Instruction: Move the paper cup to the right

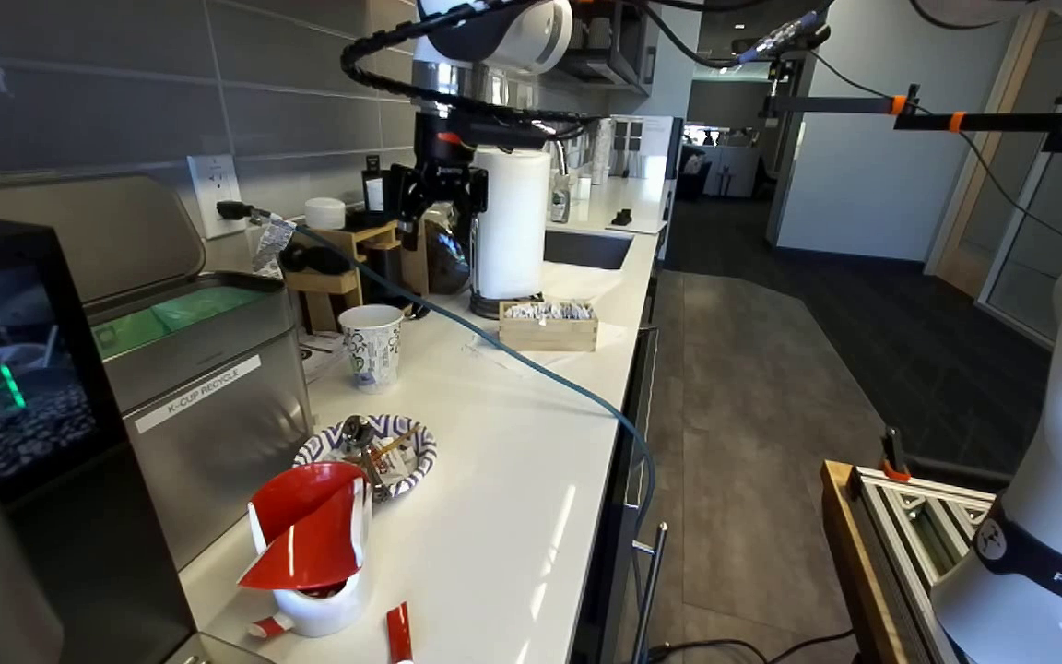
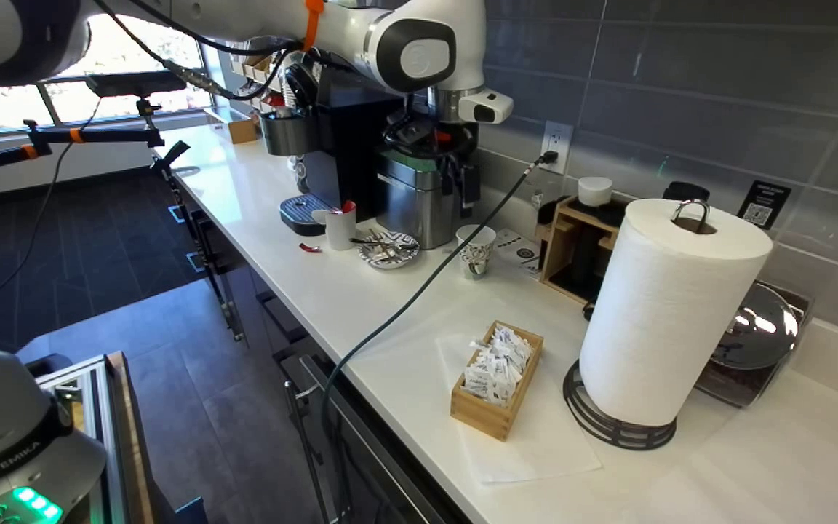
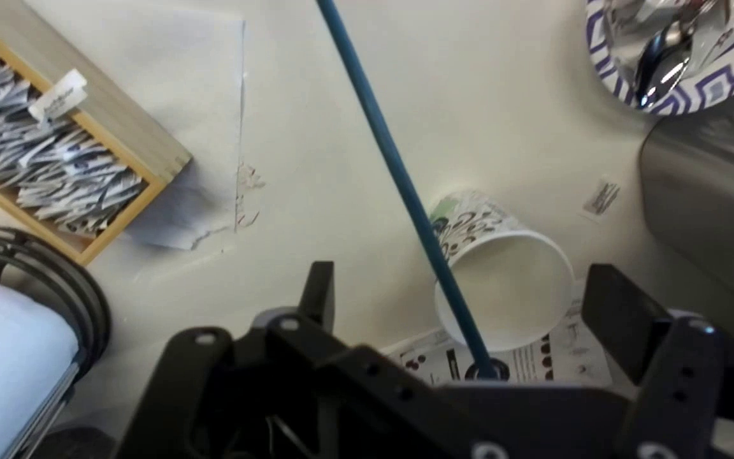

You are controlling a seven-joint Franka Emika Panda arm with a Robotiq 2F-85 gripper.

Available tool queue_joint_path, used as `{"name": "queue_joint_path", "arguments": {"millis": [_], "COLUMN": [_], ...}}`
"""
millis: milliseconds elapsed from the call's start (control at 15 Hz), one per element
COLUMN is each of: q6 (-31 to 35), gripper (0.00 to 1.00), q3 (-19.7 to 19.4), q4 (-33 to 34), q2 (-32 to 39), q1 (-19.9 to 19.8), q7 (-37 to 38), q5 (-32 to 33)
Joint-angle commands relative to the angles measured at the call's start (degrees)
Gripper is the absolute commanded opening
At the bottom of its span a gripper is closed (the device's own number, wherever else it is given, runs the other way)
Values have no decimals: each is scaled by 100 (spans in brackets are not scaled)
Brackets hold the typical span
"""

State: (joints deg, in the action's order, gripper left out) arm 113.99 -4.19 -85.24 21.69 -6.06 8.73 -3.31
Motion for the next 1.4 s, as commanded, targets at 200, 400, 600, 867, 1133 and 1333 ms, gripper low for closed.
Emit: {"name": "queue_joint_path", "arguments": {"millis": [200, 400, 600, 867, 1133, 1333], "q6": [-617, -567, -621, -586, -318, -34], "gripper": [100, 100, 100, 100, 100, 100], "q3": [111, 29, -26, -28, -66, -154], "q4": [-41, 127, 171, 87, -131, -412], "q2": [-82, 28, 56, 172, 229, 238], "q1": [47, 103, 133, 258, 397, 366], "q7": [571, 452, 970, 2230, 3401, 4106], "q5": [-772, -492, -597, -910, -1102, -1110]}}
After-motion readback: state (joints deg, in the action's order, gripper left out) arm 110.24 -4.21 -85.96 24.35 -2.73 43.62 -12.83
